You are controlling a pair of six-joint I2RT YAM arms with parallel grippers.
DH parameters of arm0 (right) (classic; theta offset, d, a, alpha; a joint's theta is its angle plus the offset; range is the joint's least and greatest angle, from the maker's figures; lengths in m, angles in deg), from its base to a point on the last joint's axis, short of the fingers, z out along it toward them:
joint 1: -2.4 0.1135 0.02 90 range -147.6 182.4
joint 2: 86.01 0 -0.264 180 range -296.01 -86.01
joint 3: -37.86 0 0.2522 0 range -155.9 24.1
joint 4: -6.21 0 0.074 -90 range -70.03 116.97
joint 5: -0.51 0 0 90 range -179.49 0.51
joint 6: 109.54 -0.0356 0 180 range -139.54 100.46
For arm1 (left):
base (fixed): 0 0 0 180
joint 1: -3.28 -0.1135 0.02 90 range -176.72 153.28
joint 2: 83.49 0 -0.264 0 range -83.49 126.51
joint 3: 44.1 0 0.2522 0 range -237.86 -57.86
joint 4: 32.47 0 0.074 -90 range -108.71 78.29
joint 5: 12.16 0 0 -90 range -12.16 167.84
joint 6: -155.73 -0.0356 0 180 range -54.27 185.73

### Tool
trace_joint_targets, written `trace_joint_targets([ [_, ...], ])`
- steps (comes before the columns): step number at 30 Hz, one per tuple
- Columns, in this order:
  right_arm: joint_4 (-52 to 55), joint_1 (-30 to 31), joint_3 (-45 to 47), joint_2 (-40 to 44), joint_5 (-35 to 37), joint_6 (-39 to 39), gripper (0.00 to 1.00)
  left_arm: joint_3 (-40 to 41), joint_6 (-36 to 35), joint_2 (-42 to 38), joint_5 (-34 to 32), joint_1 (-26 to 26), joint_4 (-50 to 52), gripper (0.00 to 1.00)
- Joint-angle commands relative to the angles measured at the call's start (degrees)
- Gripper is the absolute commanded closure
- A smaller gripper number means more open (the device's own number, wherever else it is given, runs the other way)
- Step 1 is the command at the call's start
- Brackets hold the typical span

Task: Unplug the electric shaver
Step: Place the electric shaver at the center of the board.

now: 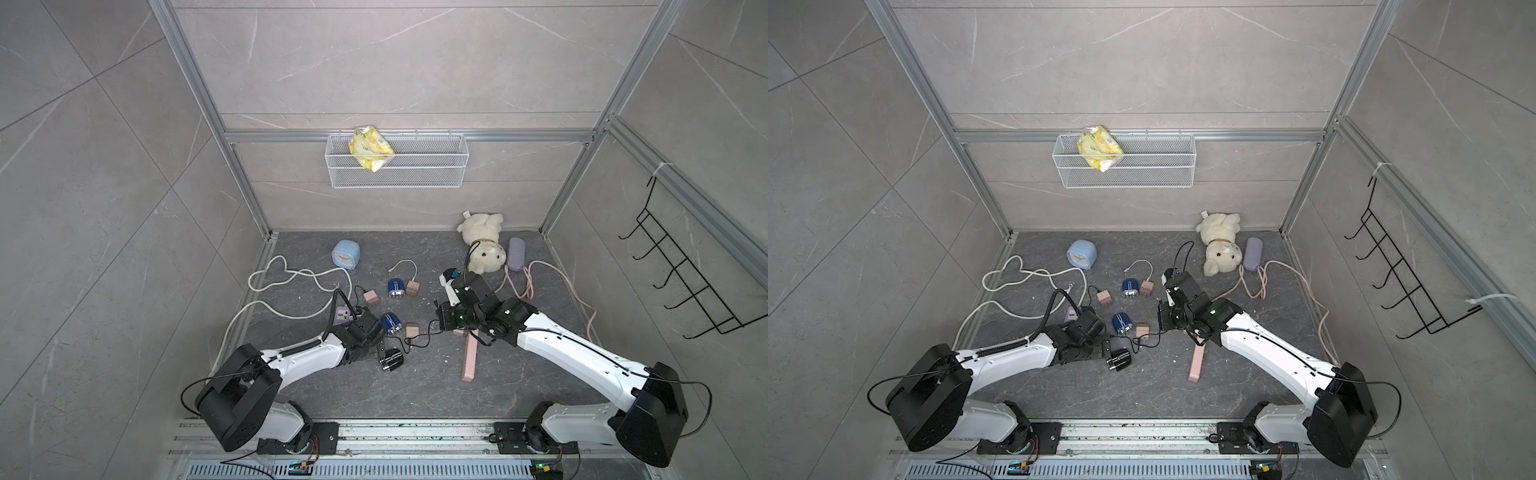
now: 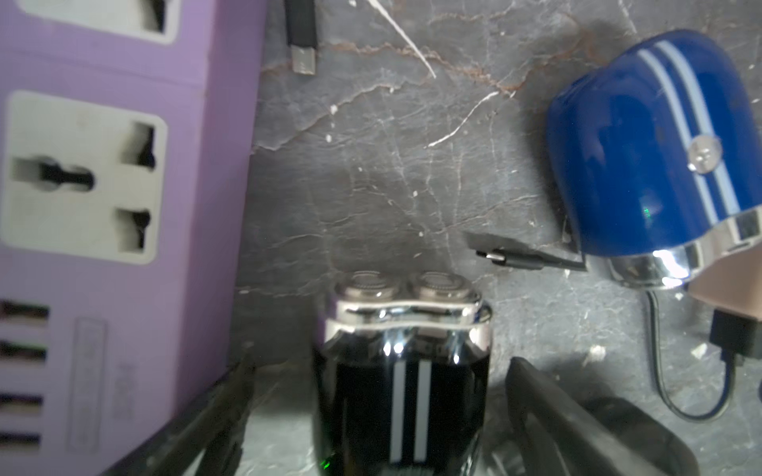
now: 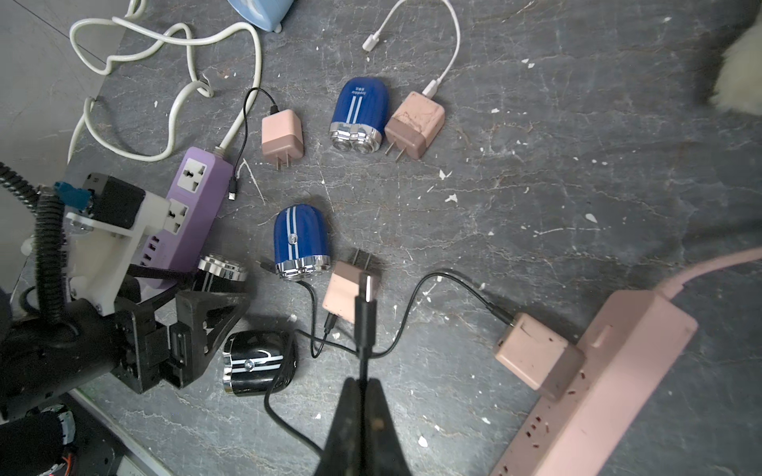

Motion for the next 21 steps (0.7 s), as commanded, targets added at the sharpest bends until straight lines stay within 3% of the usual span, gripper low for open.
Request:
trace_joint_targets([
  [1, -0.65, -0.19, -1.52, -1.35, -1.57, 0.1, 1.0, -1.38, -1.15, -3.67, -1.59, -0.33, 2.79, 0.01],
  [8, -0.85, -0.18, -3.36, -4.31, -3.32, 0.72, 0.99, -1.81, -5.08, -7.74, 1.25, -0.22, 0.46, 0.01],
  [13, 1.98, -0.19, -8.73, -11.91, -5.2, 1.86, 0.95, -3.27, -6.84, -9.63, 5.67, 0.19, -2.62, 0.01],
  [16, 2.19, -0.19, -10.63, -15.34, -3.9, 1.46, 0.87, -3.92, -7.24, -10.0, 7.14, 0.61, -3.23, 0.01],
  [21, 2.79, -0.44, -14.41, -21.96, -1.09, 2.14, 0.84, -3.66, -7.82, -10.45, 8.48, 1.22, -4.49, 0.01],
])
